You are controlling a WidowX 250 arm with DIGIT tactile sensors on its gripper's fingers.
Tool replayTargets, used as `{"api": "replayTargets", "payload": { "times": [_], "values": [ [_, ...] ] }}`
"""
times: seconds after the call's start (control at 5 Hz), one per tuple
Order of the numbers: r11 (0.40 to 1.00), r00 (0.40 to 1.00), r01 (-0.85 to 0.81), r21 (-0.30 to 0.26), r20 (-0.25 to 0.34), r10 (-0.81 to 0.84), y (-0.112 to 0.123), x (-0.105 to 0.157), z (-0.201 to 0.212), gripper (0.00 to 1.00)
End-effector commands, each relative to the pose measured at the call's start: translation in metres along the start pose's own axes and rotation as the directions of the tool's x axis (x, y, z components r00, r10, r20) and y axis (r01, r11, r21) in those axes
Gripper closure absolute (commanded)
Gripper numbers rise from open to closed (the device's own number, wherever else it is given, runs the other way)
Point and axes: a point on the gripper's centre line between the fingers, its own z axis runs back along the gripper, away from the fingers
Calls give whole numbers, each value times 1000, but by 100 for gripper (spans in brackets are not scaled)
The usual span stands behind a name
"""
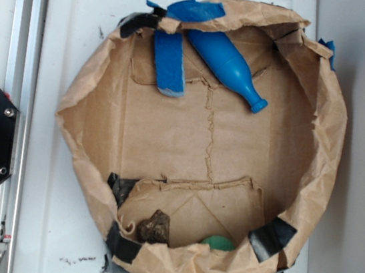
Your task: Grab the blue sponge.
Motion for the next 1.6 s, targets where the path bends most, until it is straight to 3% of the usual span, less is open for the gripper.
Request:
{"api": "replayTargets", "payload": {
  "times": [0.0, 0.2, 0.4, 1.0, 1.4],
  "values": [
    [1000, 1000, 0, 0, 0, 0, 0, 0, 0, 0],
    [1000, 1000, 17, 8, 12, -17, -1, 10, -10, 0],
    [968, 969, 242, -61, -42, -244, -17, 29, -26, 0],
    [968, 969, 242, -61, -42, -244, -17, 29, -26, 0],
    [888, 891, 447, -112, -35, -453, -13, 76, -32, 0]
  ]
}}
